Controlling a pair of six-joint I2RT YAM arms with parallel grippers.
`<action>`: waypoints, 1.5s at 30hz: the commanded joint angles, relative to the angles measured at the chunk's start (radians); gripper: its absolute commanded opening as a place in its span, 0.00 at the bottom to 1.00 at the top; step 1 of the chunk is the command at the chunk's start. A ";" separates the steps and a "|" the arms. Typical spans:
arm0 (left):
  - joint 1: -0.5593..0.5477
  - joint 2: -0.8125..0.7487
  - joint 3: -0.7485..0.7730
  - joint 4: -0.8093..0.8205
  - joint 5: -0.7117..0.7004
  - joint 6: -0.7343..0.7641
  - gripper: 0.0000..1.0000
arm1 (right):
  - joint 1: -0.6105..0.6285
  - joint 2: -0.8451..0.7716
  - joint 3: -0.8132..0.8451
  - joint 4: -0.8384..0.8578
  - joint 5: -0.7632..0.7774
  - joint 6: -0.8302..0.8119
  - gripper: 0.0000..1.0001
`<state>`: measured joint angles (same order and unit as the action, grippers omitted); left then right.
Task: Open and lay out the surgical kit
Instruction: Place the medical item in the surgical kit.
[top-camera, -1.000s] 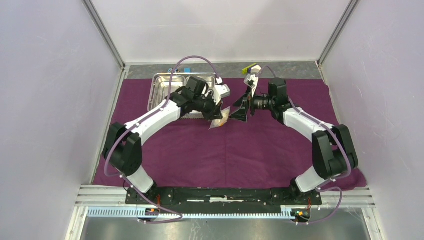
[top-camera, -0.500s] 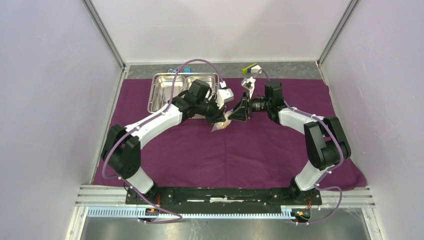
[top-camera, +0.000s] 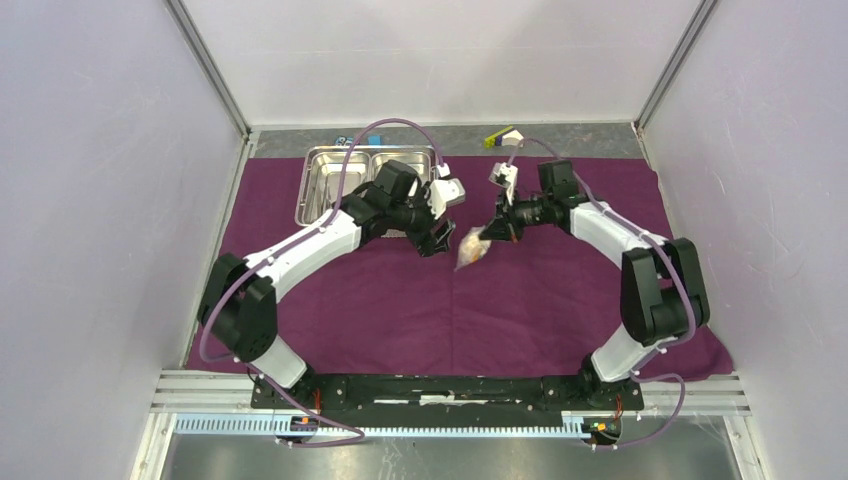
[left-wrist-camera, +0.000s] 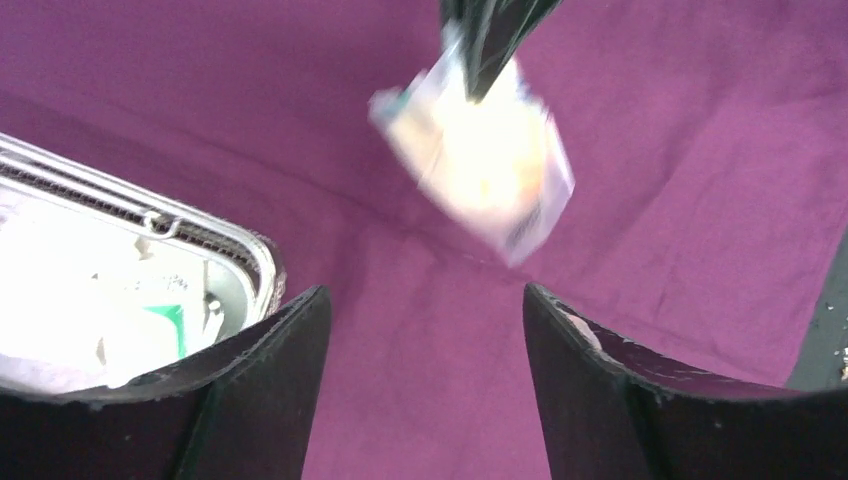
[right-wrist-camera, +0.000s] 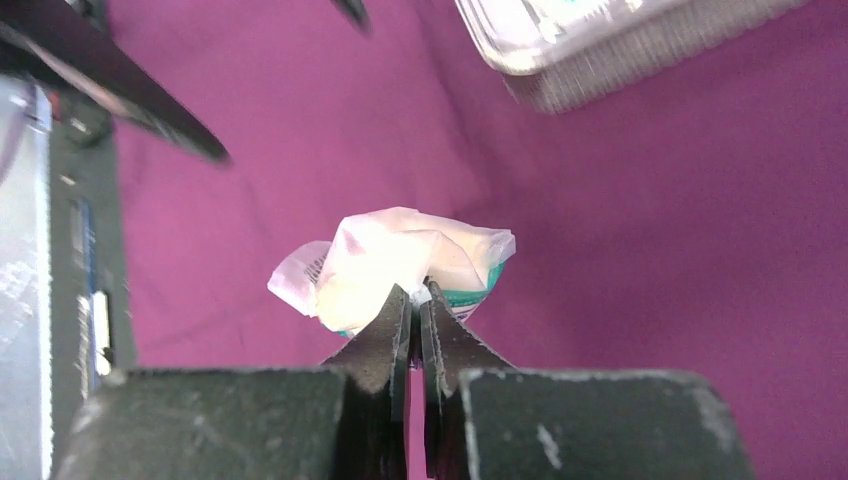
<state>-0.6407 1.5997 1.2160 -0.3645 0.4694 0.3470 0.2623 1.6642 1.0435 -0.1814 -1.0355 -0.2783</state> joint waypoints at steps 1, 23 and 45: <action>0.017 -0.091 -0.002 -0.035 -0.079 0.089 0.83 | -0.098 -0.117 0.034 -0.449 0.205 -0.377 0.06; 0.066 -0.083 0.030 -0.052 -0.200 0.100 0.94 | -0.256 -0.340 0.029 -1.076 1.201 -0.686 0.19; 0.108 -0.127 0.010 -0.045 -0.274 0.090 0.96 | -0.085 -0.126 -0.130 -0.747 1.122 -0.418 0.71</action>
<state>-0.5423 1.5139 1.2125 -0.4248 0.2230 0.4137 0.1722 1.5589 0.9230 -0.9833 0.0879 -0.7231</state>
